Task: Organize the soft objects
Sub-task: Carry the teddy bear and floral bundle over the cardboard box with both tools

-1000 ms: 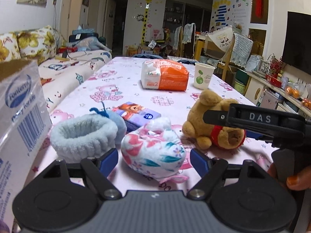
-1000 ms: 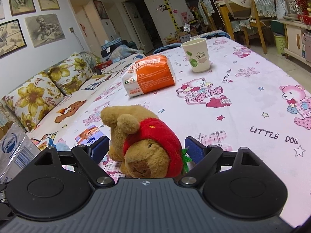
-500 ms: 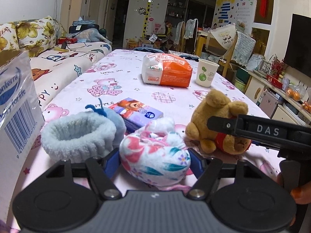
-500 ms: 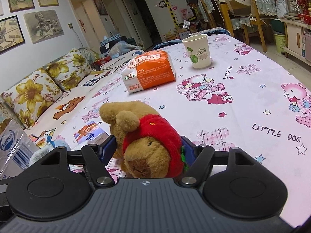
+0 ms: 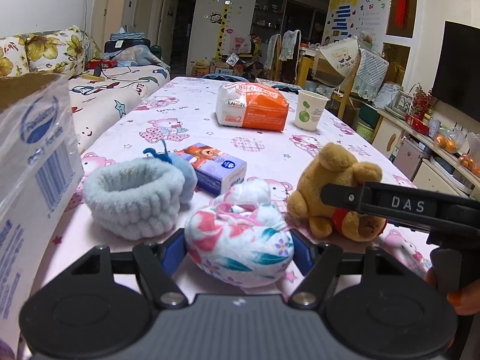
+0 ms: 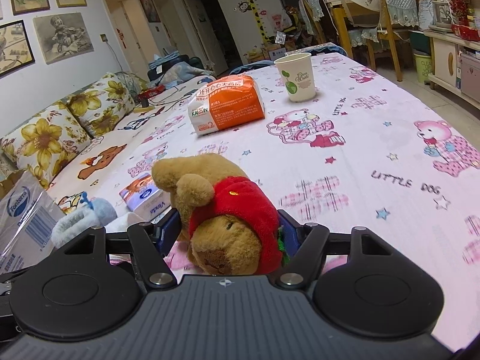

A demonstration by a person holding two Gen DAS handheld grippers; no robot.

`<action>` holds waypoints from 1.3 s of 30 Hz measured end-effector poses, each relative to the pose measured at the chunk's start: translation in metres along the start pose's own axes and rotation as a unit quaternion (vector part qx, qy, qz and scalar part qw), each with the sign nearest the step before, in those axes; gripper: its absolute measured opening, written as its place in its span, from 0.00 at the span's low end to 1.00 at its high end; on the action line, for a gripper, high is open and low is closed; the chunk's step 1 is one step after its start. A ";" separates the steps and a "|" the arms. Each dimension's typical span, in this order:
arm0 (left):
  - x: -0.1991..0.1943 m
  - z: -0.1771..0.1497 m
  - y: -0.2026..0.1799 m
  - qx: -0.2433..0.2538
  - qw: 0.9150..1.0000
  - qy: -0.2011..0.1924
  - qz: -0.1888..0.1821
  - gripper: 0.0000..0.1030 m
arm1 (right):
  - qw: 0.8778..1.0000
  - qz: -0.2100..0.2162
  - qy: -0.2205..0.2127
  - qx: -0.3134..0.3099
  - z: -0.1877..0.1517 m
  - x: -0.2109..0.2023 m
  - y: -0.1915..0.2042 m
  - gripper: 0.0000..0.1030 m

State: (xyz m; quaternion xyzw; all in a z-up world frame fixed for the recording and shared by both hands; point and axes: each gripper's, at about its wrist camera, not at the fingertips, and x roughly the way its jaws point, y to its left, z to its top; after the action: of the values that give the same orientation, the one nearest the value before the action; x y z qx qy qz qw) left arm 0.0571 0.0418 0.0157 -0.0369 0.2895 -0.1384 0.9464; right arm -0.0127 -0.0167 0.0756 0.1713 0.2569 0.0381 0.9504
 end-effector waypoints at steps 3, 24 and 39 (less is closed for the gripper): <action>-0.009 -0.003 0.001 -0.003 1.000 -0.002 0.000 0.69 | 1.000 -0.002 0.006 0.001 -0.001 -0.005 -0.001 0.82; -0.080 -0.021 -0.015 0.026 0.998 -0.049 -0.020 0.69 | 0.999 -0.037 0.013 0.029 -0.022 -0.057 -0.008 0.81; -0.121 -0.016 -0.011 0.031 0.992 -0.101 -0.061 0.69 | 0.998 -0.053 0.012 0.025 -0.025 -0.070 -0.007 0.81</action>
State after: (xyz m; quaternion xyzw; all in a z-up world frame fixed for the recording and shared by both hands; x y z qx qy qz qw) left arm -0.0507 0.0656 0.0696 -0.0389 0.1847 -0.2003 0.9614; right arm -0.0854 -0.0269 0.0861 0.1804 0.2779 -0.0169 0.9434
